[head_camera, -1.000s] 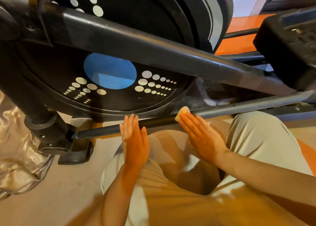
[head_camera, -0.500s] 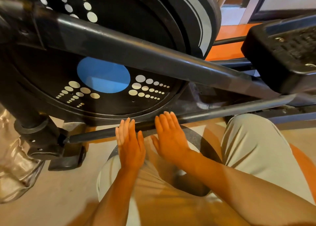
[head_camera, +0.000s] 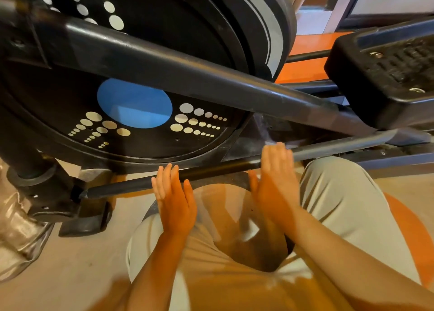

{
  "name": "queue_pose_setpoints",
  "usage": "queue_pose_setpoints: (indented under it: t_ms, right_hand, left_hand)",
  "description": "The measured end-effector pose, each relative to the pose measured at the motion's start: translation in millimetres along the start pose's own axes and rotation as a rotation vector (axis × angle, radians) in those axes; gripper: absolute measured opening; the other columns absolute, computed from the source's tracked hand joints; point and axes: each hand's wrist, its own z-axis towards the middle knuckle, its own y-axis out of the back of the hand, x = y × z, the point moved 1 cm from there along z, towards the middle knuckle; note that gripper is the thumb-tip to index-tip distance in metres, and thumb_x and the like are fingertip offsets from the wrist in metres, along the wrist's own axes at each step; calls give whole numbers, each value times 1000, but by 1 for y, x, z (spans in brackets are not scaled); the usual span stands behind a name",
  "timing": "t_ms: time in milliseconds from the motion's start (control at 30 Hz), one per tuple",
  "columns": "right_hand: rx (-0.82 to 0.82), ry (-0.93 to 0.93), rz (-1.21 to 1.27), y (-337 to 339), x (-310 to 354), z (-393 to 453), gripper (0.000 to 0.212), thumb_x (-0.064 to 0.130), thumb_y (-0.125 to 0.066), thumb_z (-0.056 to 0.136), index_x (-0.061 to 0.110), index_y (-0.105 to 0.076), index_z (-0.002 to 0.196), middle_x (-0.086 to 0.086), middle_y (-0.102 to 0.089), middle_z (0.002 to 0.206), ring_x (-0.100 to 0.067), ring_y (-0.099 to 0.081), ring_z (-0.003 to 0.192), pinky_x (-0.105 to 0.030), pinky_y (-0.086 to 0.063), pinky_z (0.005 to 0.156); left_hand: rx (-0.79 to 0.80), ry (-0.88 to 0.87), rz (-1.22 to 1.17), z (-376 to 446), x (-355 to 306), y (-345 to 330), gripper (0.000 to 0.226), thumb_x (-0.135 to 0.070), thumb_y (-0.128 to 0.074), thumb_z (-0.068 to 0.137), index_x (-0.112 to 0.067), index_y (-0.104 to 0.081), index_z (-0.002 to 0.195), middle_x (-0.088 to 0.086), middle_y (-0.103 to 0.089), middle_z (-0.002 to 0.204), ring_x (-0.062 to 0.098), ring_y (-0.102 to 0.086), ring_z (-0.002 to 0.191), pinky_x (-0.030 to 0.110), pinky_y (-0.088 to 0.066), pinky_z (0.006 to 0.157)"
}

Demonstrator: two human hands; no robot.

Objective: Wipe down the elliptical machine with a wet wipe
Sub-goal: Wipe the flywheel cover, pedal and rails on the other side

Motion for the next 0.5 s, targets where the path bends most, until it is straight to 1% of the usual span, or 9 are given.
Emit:
queue_pose_setpoints:
  t_ms: [67, 133, 200, 267, 400, 500]
  right_hand:
    - [16, 145, 10, -12, 30, -8, 73, 39, -65, 88, 4, -39, 146, -20, -40, 150, -36, -30, 142, -47, -18, 117]
    - [59, 291, -22, -24, 46, -18, 77, 40, -66, 87, 5, -34, 149, -17, -34, 154, -34, -27, 144, -48, -18, 118]
    - [71, 345, -80, -28, 41, -19, 79, 41, -63, 89, 8, -27, 151, -14, -26, 158, -31, -20, 147, -50, -14, 121]
    - [47, 270, -112, -22, 19, -14, 76, 44, -53, 93, 11, -21, 154, -13, -19, 160, -30, -14, 149, -49, -9, 121]
    - [-25, -68, -83, -1, -57, -3, 68, 46, -28, 101, 11, -9, 156, -11, -1, 163, -26, 5, 150, -47, -2, 122]
    - [-47, -246, -101, 16, -89, 3, 68, 50, -9, 102, 9, -5, 155, -12, 1, 163, -25, 8, 150, -46, 1, 122]
  left_hand:
    - [-10, 46, -21, 2, -7, 0, 55, -39, -34, 99, -1, -58, 131, 20, -54, 140, 39, -42, 137, 51, -17, 117]
    - [-18, 44, -2, 4, -12, 0, 56, -41, -34, 100, 0, -60, 129, 21, -56, 137, 41, -45, 135, 53, -20, 115]
    - [-16, 25, 17, 3, -13, -1, 58, -43, -33, 101, 0, -60, 128, 22, -57, 136, 42, -47, 133, 54, -23, 114]
    - [0, 3, -5, 2, -16, -1, 57, -42, -35, 99, -1, -58, 130, 21, -55, 138, 41, -46, 134, 52, -23, 114]
    - [82, -128, -36, -4, -39, -7, 56, -40, -35, 99, -5, -49, 140, 16, -47, 148, 35, -37, 140, 49, -16, 116]
    - [136, -244, -30, -6, -58, -17, 54, -36, -34, 100, -5, -45, 143, 15, -45, 150, 31, -34, 142, 49, -13, 120]
